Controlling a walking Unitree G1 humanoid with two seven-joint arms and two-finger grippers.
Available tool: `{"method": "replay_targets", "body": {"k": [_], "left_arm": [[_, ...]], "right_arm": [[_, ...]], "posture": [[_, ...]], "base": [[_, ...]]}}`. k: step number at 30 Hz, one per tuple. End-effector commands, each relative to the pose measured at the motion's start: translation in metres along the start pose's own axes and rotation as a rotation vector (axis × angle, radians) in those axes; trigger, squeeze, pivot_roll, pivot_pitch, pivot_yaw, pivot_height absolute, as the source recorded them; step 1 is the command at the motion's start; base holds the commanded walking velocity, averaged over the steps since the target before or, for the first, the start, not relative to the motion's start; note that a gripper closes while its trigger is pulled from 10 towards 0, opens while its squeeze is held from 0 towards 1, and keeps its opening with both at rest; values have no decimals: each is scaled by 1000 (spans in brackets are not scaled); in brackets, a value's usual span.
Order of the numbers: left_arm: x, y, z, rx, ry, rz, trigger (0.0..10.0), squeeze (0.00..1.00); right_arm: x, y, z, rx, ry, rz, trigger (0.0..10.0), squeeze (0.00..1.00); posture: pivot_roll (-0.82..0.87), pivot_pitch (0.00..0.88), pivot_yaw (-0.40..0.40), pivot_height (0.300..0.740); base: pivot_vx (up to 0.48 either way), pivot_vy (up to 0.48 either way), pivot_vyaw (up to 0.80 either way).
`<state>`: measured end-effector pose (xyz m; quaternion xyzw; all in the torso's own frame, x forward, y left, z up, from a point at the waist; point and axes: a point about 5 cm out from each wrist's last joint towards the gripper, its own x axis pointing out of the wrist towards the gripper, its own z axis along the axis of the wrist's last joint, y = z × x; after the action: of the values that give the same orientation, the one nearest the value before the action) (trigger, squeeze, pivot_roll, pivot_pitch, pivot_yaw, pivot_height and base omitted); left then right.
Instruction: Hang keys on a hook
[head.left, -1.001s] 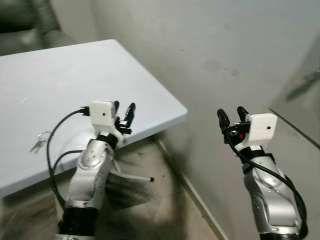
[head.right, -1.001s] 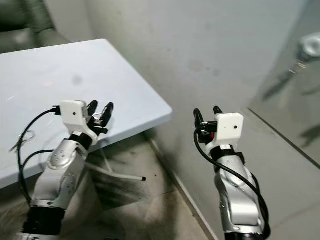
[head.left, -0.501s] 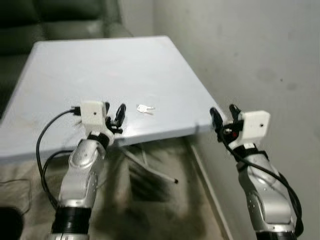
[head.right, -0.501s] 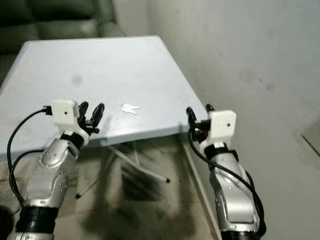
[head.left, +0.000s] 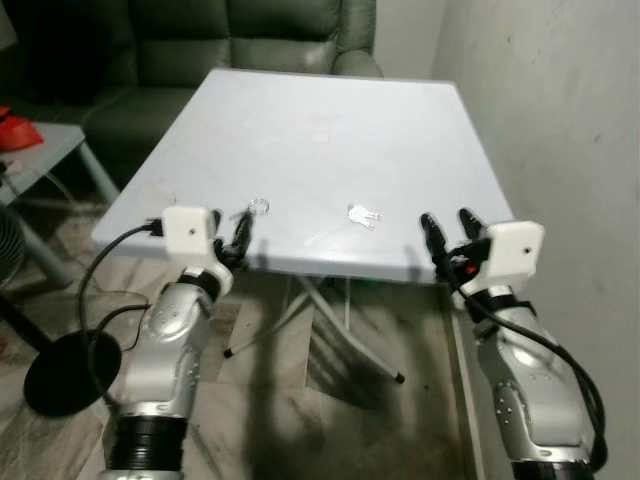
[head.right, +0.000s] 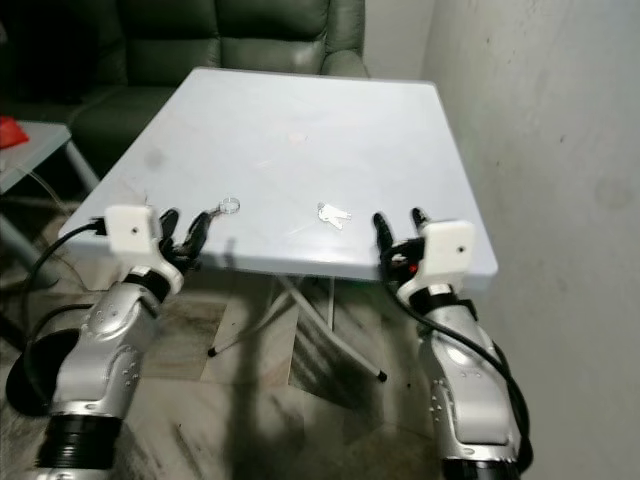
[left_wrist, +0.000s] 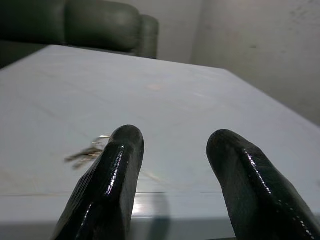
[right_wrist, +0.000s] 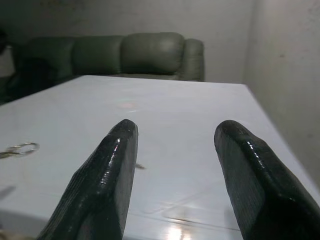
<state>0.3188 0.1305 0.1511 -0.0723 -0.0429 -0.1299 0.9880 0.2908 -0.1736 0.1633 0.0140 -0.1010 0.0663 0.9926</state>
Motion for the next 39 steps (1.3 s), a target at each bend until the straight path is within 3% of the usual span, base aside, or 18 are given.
{"method": "replay_targets", "body": {"k": [1, 4, 7, 39], "left_arm": [[-5, 12, -6, 7, 17, 26, 10000, 0], [-10, 22, -18, 54, 52, 46, 10000, 0], [-13, 30, -20, 44, 65, 70, 10000, 0], [-4, 29, -14, -6, 34, 95, 10000, 0]], "right_arm": [[-2, 3, -8, 10, 32, 7, 10000, 0], [-3, 3, -9, 23, 37, 5, 10000, 0], [-2, 2, -6, 30, 30, 4, 10000, 0], [-2, 2, -2, 47, 13, 19, 10000, 0]], "posture": [[-76, 63, -44, 740], [-77, 63, -45, 740], [-80, 62, -46, 740], [-76, 64, -47, 740]], "base": [[0, 0, 0], [0, 162, 0], [0, 366, 0], [0, 455, 0]]}}
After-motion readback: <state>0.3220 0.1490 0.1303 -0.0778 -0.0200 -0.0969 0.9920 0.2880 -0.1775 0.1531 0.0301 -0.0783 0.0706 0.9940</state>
